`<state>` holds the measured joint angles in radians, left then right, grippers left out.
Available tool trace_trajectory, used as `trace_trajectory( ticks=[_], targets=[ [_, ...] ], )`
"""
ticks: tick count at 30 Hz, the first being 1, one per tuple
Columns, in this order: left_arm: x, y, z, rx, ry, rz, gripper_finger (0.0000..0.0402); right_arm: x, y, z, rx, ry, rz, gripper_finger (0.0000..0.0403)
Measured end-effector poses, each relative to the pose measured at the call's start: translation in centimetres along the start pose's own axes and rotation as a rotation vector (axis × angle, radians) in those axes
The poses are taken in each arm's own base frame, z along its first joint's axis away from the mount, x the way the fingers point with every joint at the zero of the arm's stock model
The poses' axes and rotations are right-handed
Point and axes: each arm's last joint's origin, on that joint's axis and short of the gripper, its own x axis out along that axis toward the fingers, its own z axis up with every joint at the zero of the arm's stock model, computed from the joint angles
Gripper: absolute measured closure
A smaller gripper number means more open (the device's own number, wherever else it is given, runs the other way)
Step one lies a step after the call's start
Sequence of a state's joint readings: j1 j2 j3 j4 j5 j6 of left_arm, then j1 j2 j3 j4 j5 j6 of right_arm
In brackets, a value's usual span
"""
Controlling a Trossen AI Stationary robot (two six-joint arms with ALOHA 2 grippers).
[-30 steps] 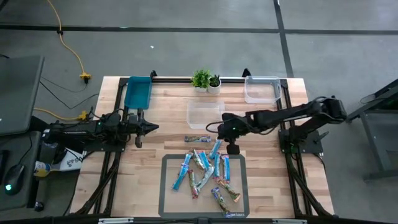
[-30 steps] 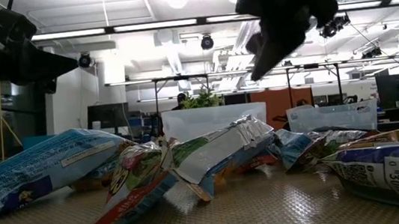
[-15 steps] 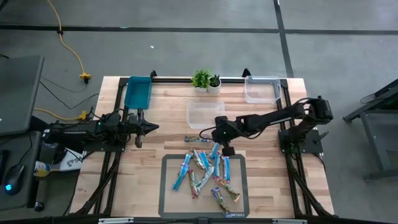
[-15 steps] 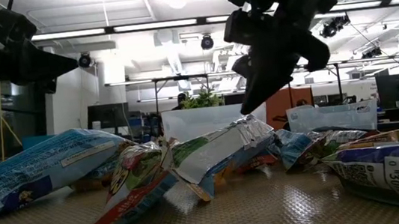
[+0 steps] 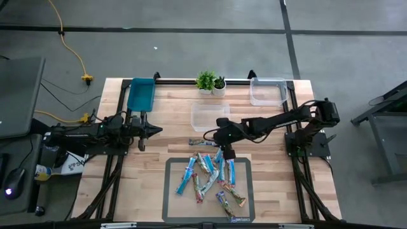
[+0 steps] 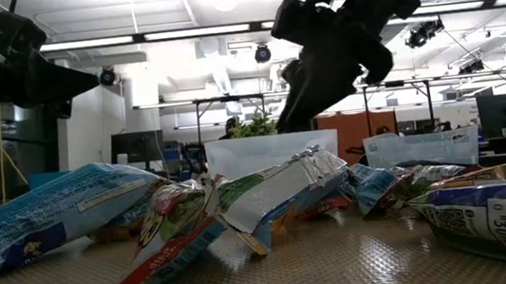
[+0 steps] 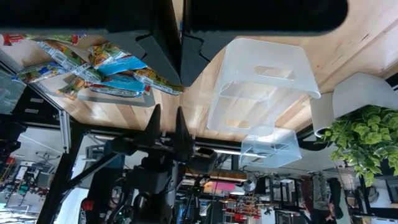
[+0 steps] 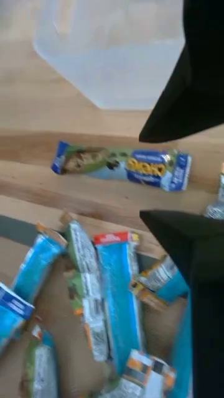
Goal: Pick and place Granola Bars by type
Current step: Put the blue granola bar in the left transparent bin
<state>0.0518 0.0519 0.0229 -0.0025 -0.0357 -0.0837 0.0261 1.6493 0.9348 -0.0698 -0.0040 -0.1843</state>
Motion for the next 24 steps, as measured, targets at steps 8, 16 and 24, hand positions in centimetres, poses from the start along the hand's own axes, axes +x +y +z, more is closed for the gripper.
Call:
trace_trajectory(
  ticks=[8,16,24],
  targets=[
    [0.0,0.0,0.0,0.0,0.0,0.0,0.04,1.1,-0.3,0.6,0.074,-0.079,-0.052,0.0176],
    [0.0,0.0,0.0,0.0,0.0,0.001,0.04,4.0,-0.5,2.1,0.1,0.054,-0.014,0.0178],
    [0.0,0.0,0.0,0.0,0.0,0.0,0.04,6.3,-1.6,4.6,0.101,0.248,0.011,0.0176]
  ],
)
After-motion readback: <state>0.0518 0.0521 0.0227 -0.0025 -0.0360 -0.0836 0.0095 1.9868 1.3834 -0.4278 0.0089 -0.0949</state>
